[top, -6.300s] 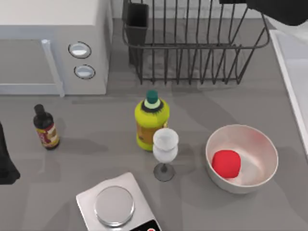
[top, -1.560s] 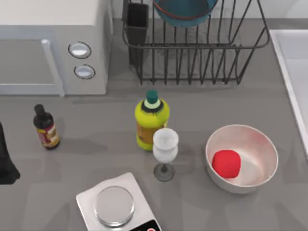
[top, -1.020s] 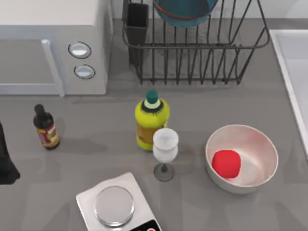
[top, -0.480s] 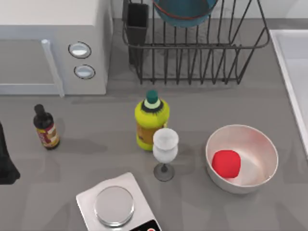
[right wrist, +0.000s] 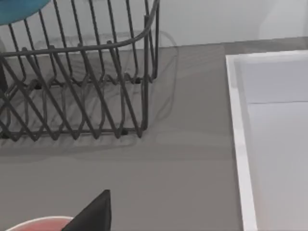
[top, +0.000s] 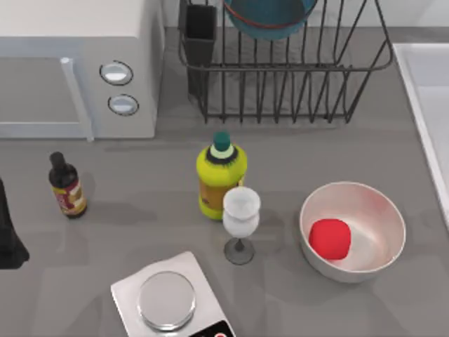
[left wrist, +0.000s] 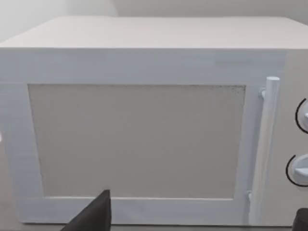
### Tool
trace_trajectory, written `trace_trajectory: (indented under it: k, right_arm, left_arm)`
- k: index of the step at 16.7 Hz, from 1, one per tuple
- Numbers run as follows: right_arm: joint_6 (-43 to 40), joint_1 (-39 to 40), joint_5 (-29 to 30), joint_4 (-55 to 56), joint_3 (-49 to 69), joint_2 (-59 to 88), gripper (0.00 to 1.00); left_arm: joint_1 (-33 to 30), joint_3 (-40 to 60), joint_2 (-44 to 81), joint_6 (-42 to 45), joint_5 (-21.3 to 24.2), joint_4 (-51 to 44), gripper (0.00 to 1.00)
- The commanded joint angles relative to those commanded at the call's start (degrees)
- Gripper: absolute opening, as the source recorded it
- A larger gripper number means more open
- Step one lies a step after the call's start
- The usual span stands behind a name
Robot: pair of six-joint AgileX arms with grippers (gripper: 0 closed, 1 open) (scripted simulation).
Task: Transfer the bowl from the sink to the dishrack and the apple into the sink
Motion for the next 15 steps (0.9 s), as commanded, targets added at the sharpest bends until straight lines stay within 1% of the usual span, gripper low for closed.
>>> trace_trajectory:
  k: [3,10,15]
  right_arm:
    - [5.1,5.0,0.0,-9.1,11.5,15.9,1.00]
    - [16.4,16.1,0.0,-29.8,38.8,58.0,1.00]
    - [24.0,23.5,0.1,-42.9,54.7,79.3,1.00]
  left_arm:
    - [0.0,0.0,0.0,0.0,0.0,0.0,1.00]
    - [0.0,0.0,0.0,0.0,0.0,0.0,1.00]
    - [0.0,0.0,0.0,0.0,0.0,0.0,1.00]
